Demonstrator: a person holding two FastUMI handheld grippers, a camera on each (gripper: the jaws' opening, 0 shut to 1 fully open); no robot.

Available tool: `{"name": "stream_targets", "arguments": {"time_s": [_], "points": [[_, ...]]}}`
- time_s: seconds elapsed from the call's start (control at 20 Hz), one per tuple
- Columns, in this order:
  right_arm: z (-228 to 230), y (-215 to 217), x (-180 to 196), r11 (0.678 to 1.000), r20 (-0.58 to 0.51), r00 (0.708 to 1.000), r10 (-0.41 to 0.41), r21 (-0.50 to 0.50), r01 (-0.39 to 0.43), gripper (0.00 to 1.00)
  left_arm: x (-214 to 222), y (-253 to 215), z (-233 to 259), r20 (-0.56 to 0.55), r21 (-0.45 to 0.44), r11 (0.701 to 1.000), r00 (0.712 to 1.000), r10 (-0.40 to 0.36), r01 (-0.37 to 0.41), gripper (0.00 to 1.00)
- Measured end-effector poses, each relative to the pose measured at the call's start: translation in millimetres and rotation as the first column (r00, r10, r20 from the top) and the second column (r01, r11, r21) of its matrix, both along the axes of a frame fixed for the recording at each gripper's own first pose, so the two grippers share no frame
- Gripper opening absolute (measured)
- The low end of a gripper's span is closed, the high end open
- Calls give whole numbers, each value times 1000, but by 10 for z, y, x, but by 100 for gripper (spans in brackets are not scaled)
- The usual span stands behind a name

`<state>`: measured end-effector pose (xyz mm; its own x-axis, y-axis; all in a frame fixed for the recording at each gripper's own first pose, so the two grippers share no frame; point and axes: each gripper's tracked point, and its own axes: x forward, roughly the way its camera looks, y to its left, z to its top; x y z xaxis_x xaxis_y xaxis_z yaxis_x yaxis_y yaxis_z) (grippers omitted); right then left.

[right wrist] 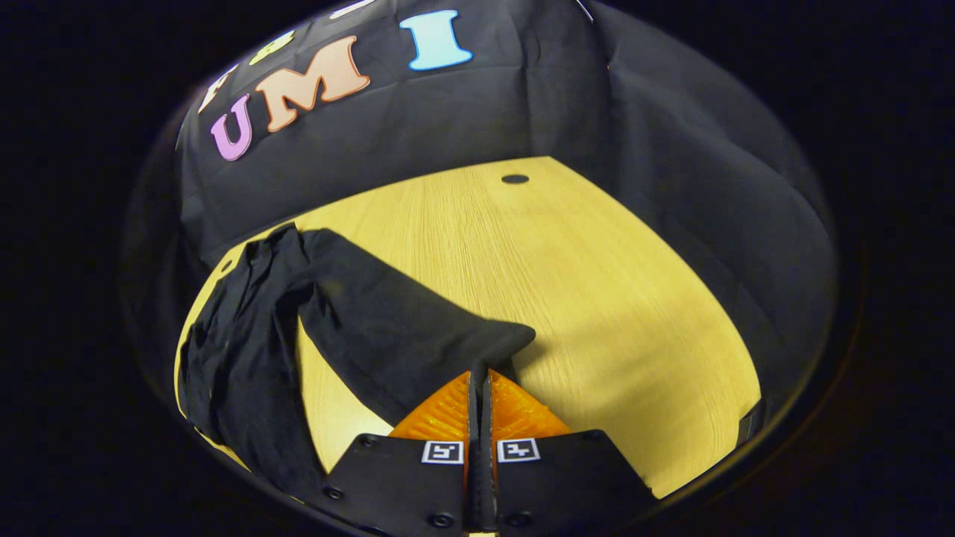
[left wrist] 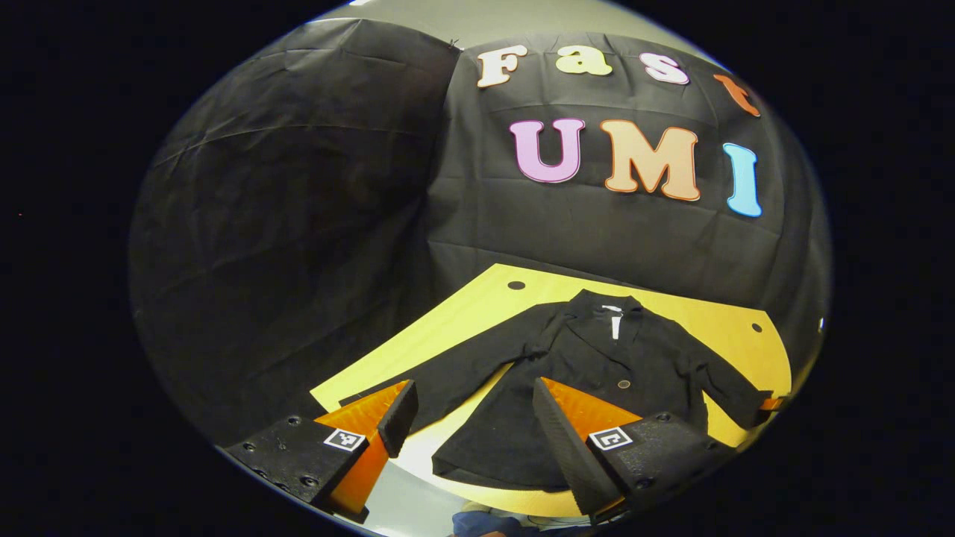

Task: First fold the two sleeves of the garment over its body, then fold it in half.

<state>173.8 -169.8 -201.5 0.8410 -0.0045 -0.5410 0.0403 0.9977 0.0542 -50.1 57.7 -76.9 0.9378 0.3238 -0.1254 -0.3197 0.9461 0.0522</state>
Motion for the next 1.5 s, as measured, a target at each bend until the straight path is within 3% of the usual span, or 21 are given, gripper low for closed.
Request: {"name": "stream_targets", "arguments": {"time_s": [0.25, 0.55, 0.95, 1.3, 1.5], "points": [[589, 420, 296, 1000, 87, 996, 15, -17, -13, 0, 151, 218, 30, -29, 24, 999, 999, -42, 43, 93], [1167, 1215, 673, 994, 161, 982, 101, -64, -92, 2, 263, 580, 10, -58, 0, 999, 998, -36, 36, 93], [1846, 2659, 1104, 959, 253, 926, 280, -123, -257, 2, 346, 1037, -135, -112, -45, 999, 993, -30, 25, 93], [1857, 3956, 1208, 904, 245, 872, 424, -163, -394, 2, 407, 1420, -316, -163, -126, 992, 987, -6, -15, 94], [1706, 4671, 1223, 863, 218, 836, 504, -178, -473, 2, 449, 1557, -269, -155, -128, 992, 988, -6, -14, 95]]}}
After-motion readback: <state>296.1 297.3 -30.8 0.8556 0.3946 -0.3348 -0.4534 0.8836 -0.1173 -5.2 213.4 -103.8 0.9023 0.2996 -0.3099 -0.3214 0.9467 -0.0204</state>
